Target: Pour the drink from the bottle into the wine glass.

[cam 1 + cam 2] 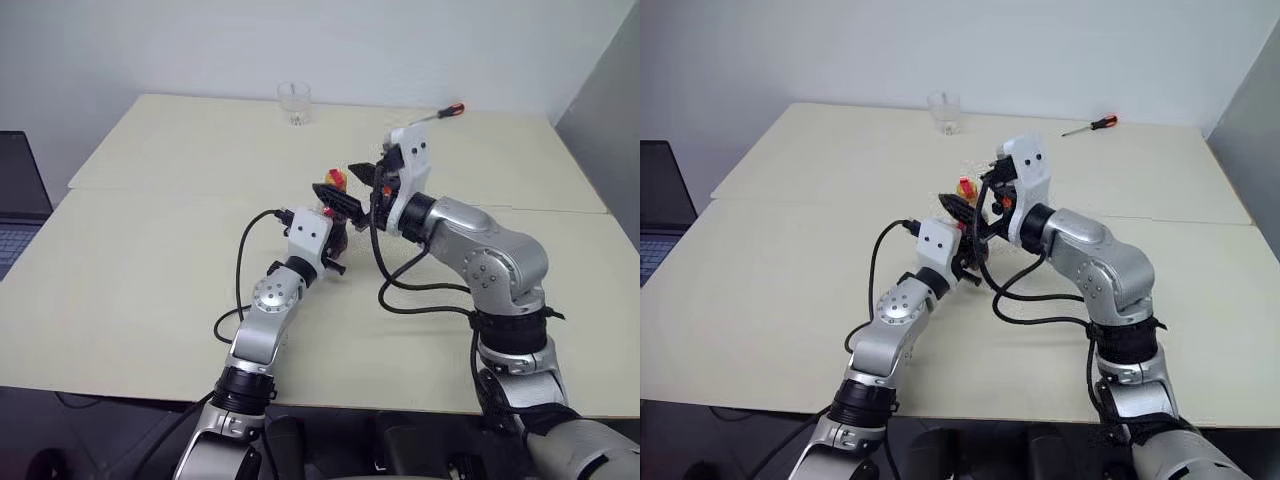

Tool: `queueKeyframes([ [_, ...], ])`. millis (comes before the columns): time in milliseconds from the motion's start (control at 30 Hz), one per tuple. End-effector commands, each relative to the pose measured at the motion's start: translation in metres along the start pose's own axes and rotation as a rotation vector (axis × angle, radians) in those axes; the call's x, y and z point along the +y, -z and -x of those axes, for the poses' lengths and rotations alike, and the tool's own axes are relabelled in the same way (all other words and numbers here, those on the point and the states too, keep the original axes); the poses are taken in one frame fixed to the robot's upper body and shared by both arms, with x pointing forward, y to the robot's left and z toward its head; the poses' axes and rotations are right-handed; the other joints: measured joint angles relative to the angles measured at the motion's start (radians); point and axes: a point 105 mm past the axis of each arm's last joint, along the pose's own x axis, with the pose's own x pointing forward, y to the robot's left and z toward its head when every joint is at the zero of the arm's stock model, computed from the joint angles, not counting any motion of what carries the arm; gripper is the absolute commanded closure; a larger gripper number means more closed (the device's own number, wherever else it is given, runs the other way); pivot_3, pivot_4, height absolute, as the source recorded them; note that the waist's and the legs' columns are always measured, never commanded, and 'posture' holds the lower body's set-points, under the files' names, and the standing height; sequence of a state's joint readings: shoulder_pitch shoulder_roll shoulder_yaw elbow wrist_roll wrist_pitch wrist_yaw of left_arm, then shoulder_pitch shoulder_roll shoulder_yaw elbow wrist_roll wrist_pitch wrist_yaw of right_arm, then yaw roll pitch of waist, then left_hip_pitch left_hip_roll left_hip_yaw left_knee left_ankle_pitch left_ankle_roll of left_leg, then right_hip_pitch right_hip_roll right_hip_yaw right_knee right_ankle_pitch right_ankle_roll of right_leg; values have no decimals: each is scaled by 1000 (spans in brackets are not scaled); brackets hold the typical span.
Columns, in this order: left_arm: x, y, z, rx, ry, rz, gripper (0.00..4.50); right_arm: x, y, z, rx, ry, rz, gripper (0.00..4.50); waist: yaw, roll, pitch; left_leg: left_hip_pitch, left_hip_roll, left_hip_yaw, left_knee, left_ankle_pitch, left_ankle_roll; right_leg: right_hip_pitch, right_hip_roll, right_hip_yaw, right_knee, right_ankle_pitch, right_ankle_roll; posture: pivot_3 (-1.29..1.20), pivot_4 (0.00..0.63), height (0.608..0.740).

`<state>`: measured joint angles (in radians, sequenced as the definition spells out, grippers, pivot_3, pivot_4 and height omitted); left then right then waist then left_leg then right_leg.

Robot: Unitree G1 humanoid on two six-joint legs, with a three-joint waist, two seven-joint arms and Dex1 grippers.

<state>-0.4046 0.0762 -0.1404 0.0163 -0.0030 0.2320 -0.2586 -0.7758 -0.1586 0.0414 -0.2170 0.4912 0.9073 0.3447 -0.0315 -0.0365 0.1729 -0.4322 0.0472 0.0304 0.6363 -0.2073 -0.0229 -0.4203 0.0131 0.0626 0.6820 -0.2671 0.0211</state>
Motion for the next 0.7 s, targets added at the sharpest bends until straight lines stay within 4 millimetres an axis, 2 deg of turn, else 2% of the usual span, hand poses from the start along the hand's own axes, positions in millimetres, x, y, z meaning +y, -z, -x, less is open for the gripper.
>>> queueKeyframes([
  [33,-2,-22,-2,-86,9,-12,3782,2,-13,-4,-47,-5,37,0,0,0,0,0,0,0,0,0,0,0,0,0,0,0,0,0,150,740],
  [167,-2,-21,-2,-84,8,-11,3782,0,-11,-9,-43,1,32,0,0,0,0,0,0,0,0,0,0,0,0,0,0,0,0,0,150,740],
  [500,-3,-21,-1,-82,6,-12,3782,0,-19,-26,-68,13,3,0,0,0,0,0,0,0,0,0,0,0,0,0,0,0,0,0,150,740],
  [700,-1,-21,-1,-82,-1,-14,3782,-10,-18,-32,-55,47,7,0,0,0,0,0,0,1,0,0,0,0,0,0,0,0,0,0,150,740],
])
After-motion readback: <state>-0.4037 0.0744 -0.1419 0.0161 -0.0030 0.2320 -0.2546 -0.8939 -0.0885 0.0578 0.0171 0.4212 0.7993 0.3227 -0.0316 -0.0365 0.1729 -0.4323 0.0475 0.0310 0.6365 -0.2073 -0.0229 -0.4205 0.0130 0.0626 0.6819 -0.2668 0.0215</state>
